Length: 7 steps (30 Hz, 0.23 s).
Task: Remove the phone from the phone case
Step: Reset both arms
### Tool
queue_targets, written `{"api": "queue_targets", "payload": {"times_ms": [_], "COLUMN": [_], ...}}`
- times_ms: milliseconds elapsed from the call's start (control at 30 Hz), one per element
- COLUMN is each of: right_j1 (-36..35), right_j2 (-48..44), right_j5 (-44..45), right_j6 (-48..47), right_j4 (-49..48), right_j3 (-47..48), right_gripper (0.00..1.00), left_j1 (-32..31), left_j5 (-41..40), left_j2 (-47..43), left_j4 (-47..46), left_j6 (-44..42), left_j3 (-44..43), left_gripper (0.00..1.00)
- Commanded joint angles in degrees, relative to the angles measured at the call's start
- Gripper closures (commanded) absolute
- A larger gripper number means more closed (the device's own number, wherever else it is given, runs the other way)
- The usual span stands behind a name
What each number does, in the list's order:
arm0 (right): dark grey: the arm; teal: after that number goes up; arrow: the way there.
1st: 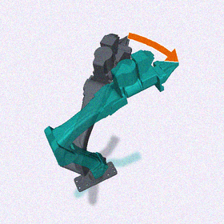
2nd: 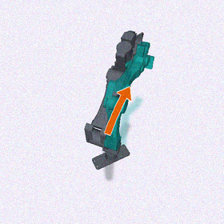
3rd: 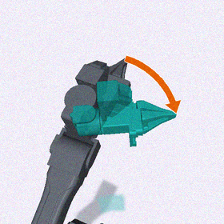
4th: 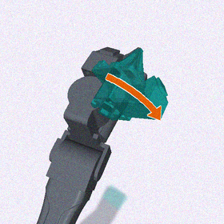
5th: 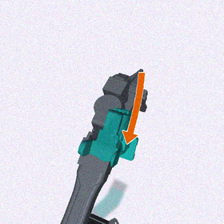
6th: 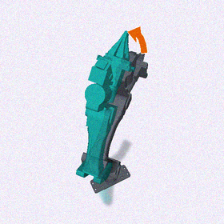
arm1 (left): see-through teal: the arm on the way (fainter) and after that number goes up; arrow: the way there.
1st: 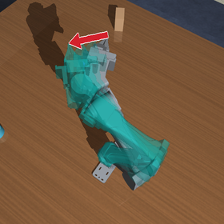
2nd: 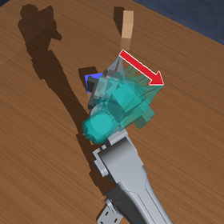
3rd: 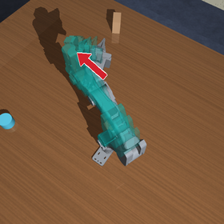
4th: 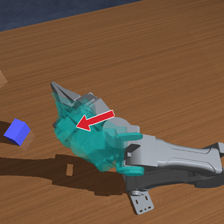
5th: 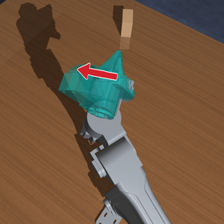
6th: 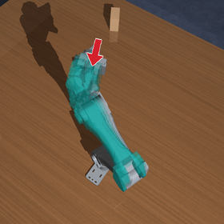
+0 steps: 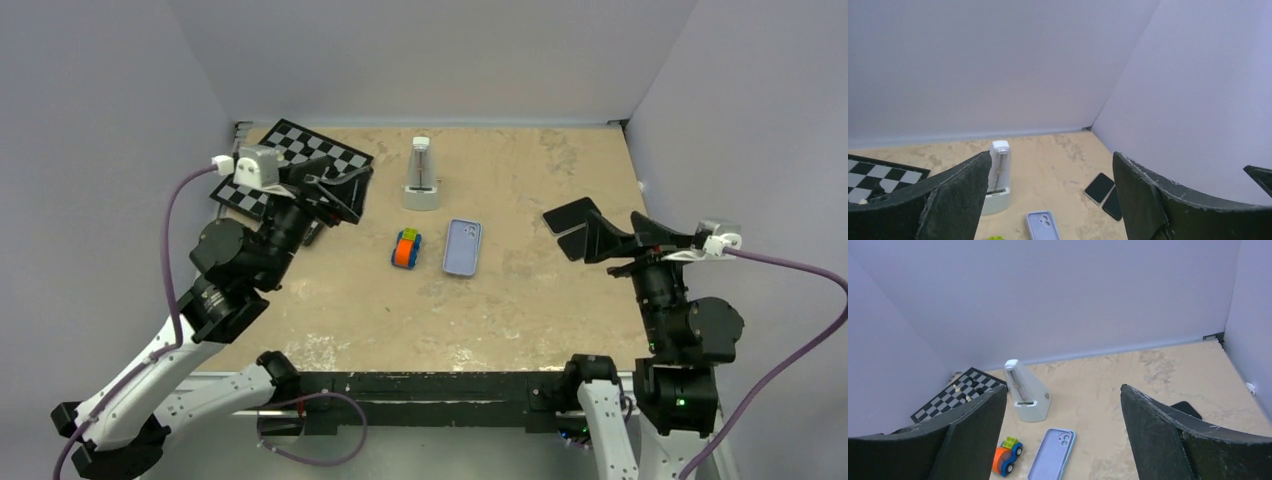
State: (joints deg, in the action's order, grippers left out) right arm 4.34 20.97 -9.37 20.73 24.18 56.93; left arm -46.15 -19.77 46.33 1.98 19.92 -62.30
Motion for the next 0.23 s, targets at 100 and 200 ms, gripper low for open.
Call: {"api": "queue_targets", "payload": {"times_ms": [100, 200], "right_j1": [0.0, 0.0], "right_j2": [2.5, 2.6], "right_j5": [-1.1, -0.5], "right_j6": [-1.4, -2.2], "right_j4": [3.2, 3.8], "right_j3": [1.0, 1.3], "right_gripper": [0.08, 0.02], "left_j1": [0.2, 0.1], "left_j5": [-5.7, -5.7], "left_j2": [-2.5, -3.4], "left_j4": [1.2, 1.4], "left_j6": [-6.4, -6.3], "left_j3": [2.1, 2.9], "left_gripper": [0.06, 0.06]}}
